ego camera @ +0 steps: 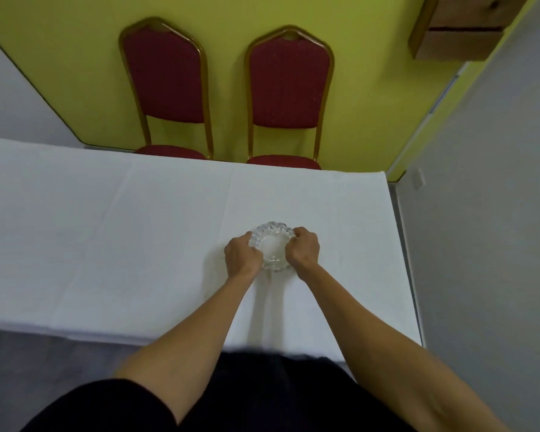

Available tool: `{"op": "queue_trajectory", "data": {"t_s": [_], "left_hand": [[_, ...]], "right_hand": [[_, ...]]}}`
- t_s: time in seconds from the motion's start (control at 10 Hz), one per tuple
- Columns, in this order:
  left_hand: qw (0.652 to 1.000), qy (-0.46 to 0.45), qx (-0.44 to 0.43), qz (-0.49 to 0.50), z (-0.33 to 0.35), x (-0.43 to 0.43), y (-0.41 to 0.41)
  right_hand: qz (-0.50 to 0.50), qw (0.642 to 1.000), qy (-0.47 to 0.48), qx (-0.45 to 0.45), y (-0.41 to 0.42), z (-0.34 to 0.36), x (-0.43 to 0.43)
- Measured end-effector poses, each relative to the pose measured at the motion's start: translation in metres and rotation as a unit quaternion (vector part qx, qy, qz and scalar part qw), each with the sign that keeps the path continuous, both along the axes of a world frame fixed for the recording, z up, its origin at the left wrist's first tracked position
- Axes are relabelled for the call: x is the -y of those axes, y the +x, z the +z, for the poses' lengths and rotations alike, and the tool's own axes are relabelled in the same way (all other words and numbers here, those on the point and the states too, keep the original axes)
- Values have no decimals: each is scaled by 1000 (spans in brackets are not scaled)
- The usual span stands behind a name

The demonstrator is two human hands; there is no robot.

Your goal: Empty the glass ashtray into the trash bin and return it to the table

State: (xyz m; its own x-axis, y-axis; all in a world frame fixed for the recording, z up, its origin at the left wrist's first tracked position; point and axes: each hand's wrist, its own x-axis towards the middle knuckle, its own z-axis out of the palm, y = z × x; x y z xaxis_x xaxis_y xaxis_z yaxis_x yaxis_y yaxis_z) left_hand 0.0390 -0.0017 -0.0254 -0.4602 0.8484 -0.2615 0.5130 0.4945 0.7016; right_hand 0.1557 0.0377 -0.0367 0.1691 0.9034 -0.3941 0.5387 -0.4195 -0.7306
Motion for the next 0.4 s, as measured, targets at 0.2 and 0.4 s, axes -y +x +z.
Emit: {"op": "queue_trajectory", "data": {"t_s": [0.2,0.4], "left_hand": [[1000,-17,-14,-21,-3,-6,-5],[979,-38,-143,-137,24,-32,-15]], "right_hand": [[26,1000,-17,3,10,3,-6],[97,993,-31,63,31,19,-32]]}}
